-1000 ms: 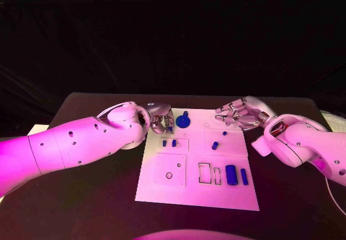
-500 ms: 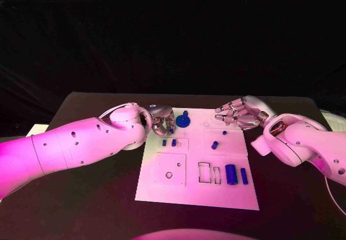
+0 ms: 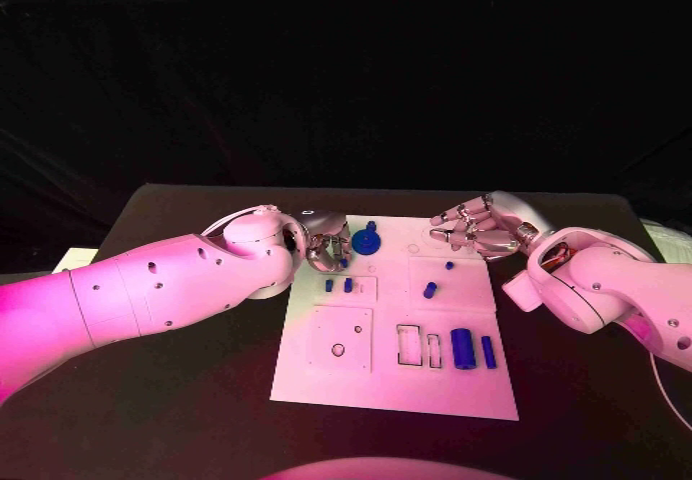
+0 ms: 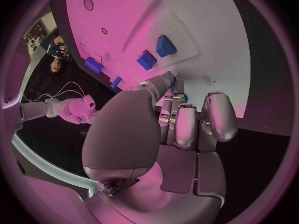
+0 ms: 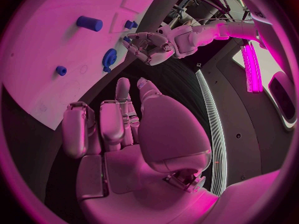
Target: Assemble the parts on the task board
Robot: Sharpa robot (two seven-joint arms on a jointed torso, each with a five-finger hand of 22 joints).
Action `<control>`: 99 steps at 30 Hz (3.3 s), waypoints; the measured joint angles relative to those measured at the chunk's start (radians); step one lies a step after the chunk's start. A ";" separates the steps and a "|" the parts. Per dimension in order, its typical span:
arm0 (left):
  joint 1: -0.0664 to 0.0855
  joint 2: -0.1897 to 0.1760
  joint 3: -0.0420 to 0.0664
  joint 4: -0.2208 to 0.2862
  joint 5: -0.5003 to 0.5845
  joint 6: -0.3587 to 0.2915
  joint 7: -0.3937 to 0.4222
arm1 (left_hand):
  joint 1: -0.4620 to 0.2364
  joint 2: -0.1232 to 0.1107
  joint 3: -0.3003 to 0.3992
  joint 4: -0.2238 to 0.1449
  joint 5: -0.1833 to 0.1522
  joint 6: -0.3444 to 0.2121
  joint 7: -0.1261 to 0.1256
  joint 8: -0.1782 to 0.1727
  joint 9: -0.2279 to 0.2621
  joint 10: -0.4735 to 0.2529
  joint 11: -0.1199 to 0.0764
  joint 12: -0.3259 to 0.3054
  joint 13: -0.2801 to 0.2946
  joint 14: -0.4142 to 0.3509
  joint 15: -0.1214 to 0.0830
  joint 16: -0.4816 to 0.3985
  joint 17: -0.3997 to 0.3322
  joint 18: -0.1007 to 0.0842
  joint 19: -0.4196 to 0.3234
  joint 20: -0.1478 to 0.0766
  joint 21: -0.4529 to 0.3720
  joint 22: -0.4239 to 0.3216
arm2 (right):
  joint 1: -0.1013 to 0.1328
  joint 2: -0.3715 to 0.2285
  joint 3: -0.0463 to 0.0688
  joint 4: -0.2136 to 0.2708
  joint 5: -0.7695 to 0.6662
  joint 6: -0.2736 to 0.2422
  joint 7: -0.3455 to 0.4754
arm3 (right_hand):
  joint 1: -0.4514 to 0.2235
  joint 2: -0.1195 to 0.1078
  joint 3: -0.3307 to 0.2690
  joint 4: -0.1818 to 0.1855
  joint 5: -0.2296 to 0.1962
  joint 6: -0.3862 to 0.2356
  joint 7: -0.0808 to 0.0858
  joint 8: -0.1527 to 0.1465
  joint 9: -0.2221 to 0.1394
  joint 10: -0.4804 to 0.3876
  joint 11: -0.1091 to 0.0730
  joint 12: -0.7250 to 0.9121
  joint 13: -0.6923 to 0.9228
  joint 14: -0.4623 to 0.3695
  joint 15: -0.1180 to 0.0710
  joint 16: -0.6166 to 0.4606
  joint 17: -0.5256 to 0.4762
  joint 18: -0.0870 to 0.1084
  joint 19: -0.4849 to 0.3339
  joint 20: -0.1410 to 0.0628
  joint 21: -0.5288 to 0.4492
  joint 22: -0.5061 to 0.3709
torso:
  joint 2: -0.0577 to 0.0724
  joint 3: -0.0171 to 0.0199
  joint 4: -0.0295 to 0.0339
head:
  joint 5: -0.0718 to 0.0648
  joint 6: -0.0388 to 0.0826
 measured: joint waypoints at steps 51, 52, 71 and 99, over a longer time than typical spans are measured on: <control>-0.001 -0.120 -0.010 0.020 0.475 -0.175 0.150 | -0.014 -0.006 0.123 -0.038 0.004 -0.096 0.043 -0.005 -0.056 -0.061 0.043 -0.039 -0.028 -0.083 0.025 -0.145 -0.277 0.040 -0.110 0.020 -0.410 -0.084 | 0.000 -0.042 0.001 -0.016 -0.591 0.077 -0.136 | 0.152 -0.061 0.229 -0.065 -0.188 0.079 -0.007 0.000 0.004 -0.038 0.023 -0.440 -0.537 -0.002 0.009 0.006 0.010 0.000 0.042 0.005 0.027 0.013 | -0.002 0.0006 -0.0007 | -0.026 0.017; -0.001 -0.125 -0.014 0.027 0.545 -0.190 0.180 | -0.015 -0.006 0.126 -0.040 0.004 -0.096 0.043 -0.005 -0.058 -0.064 0.046 -0.037 -0.028 -0.098 0.026 -0.166 -0.308 0.040 -0.125 0.021 -0.445 -0.098 | 0.000 -0.041 0.001 -0.013 -0.624 0.081 -0.147 | 0.148 -0.066 0.235 -0.064 -0.194 0.079 -0.007 0.000 0.003 -0.038 0.023 -0.444 -0.544 -0.002 0.009 0.006 0.010 0.000 0.042 0.005 0.027 0.013 | -0.001 0.0006 -0.0007 | -0.030 0.019; -0.003 -0.195 -0.038 0.127 1.510 -0.249 0.549 | -0.043 0.023 0.078 -0.046 0.004 -0.096 0.043 -0.001 -0.061 -0.076 0.050 0.004 -0.025 -0.154 0.032 -0.225 -0.421 0.070 -0.193 0.029 -0.596 -0.162 | -0.011 0.038 -0.001 -0.037 -0.937 0.197 -0.266 | 0.128 -0.086 0.289 -0.060 -0.217 0.080 -0.008 0.000 -0.004 -0.048 0.025 -0.469 -0.616 -0.002 0.001 0.006 0.000 0.000 0.041 0.005 0.027 0.012 | 0.000 -0.0018 0.0001 | -0.071 0.030; -0.004 -0.206 -0.039 0.147 1.610 -0.240 0.595 | -0.050 0.023 0.064 -0.054 0.004 -0.097 0.043 -0.001 -0.062 -0.079 0.046 0.019 -0.022 -0.168 0.032 -0.239 -0.445 0.070 -0.207 0.029 -0.628 -0.175 | -0.023 0.089 -0.002 -0.071 -0.956 0.246 -0.262 | 0.118 -0.065 0.376 -0.083 -0.262 0.133 -0.026 0.006 0.005 0.005 0.008 -0.465 -0.663 -0.002 -0.013 0.010 0.000 0.000 0.047 -0.009 0.027 0.012 | 0.000 -0.0008 0.0006 | -0.068 0.021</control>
